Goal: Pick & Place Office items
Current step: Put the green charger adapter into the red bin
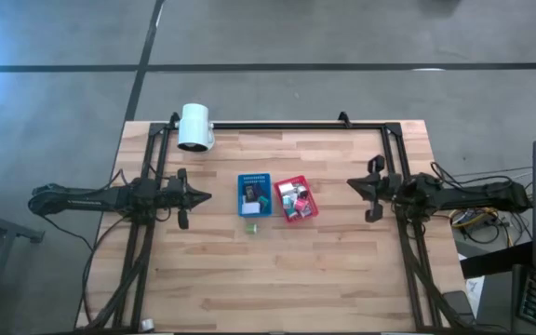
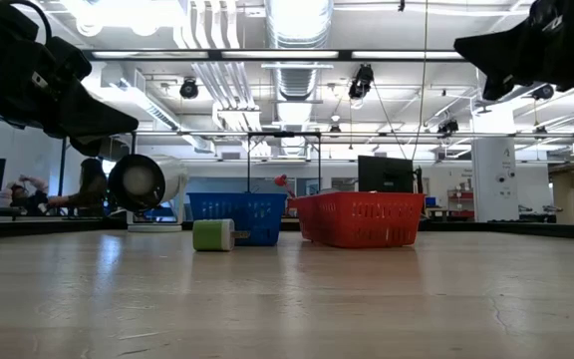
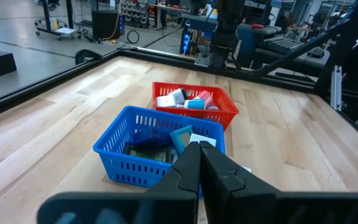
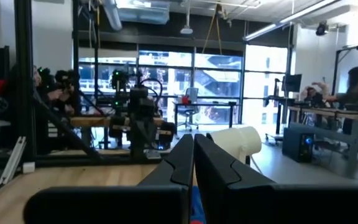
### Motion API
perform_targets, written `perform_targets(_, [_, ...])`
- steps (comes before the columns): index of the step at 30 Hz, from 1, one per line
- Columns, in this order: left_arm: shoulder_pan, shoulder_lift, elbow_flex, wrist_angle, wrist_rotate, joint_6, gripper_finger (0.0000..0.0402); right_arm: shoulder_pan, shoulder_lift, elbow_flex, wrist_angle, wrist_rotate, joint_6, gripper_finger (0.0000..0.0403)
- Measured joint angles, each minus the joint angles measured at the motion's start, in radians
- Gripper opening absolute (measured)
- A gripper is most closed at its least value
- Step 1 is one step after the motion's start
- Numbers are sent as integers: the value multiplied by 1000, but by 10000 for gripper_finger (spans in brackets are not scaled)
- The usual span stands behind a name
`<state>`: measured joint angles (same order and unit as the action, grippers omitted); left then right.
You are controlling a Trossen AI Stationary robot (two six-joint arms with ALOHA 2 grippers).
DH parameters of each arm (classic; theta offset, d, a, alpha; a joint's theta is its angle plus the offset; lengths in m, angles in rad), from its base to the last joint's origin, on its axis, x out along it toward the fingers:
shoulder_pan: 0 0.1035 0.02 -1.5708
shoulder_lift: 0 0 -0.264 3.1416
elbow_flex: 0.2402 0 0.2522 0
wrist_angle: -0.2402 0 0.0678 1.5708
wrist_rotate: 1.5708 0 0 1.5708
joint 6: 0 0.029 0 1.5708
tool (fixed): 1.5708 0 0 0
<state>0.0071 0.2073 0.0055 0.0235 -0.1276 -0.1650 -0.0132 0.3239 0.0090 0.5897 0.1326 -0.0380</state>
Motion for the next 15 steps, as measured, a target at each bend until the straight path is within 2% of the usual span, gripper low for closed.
perform_targets(7, [0,0,0,-1,0,0,9,-1,-93,0,-180,60,1,8])
perform_targets(15, [0,6,4,-3,-1,-3,9,0,-115,0,-191,69,9,8])
